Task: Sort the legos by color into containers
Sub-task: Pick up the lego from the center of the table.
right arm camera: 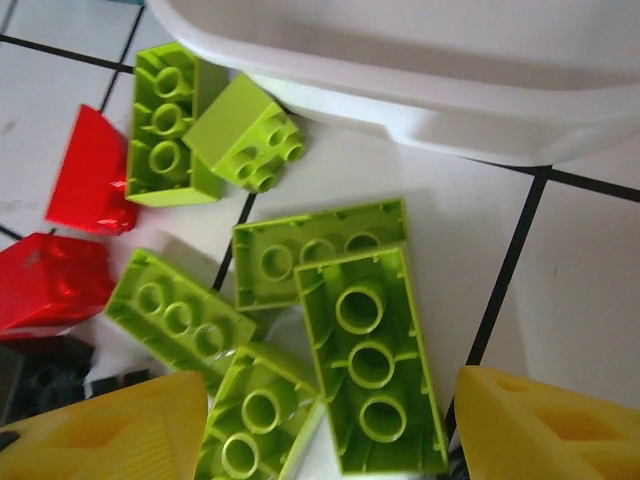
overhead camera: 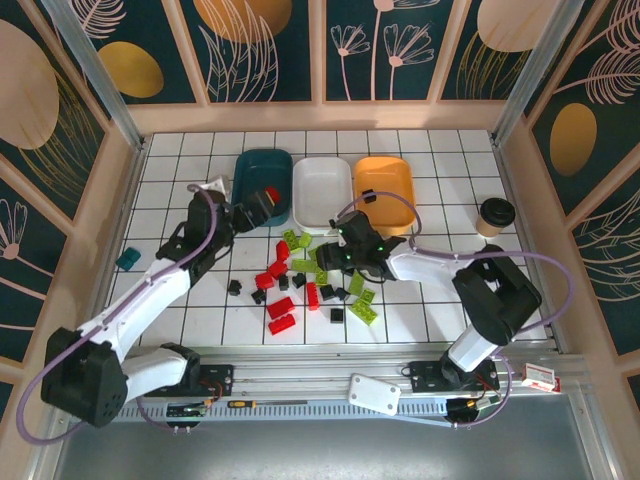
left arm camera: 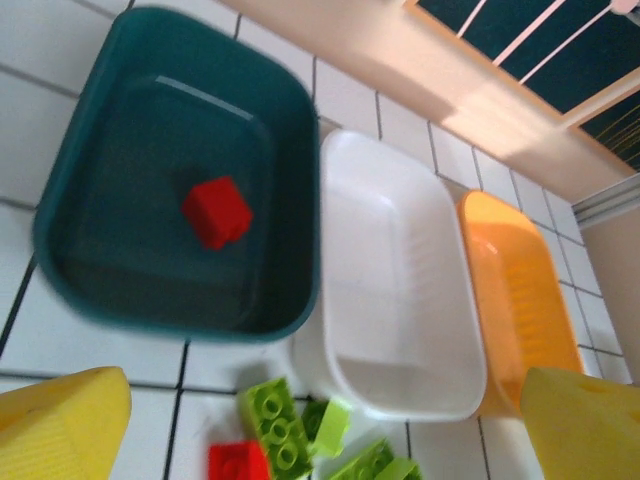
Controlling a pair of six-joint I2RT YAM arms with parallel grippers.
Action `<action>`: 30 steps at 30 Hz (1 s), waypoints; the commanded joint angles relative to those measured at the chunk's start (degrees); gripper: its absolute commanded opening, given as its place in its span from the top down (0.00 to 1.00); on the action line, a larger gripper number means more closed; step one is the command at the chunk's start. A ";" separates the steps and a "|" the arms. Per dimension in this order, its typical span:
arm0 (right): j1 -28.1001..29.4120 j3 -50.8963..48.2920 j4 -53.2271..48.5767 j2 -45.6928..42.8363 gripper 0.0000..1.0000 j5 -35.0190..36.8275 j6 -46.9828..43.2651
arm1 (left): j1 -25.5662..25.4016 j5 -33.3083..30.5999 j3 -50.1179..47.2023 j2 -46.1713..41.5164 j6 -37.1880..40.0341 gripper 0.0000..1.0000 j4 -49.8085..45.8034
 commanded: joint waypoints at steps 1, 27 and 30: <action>0.07 3.28 -2.80 2.95 0.33 3.76 -3.16 | 0.07 0.53 -3.68 -4.20 -0.97 0.01 -0.73; -2.04 4.27 -0.86 2.89 0.78 1.35 -6.06 | 0.07 -1.69 -10.56 -10.09 -1.71 0.01 -1.88; -2.04 3.13 -0.55 -2.49 0.78 0.20 -5.51 | 0.07 -3.15 -11.61 -11.99 -1.83 0.01 -1.84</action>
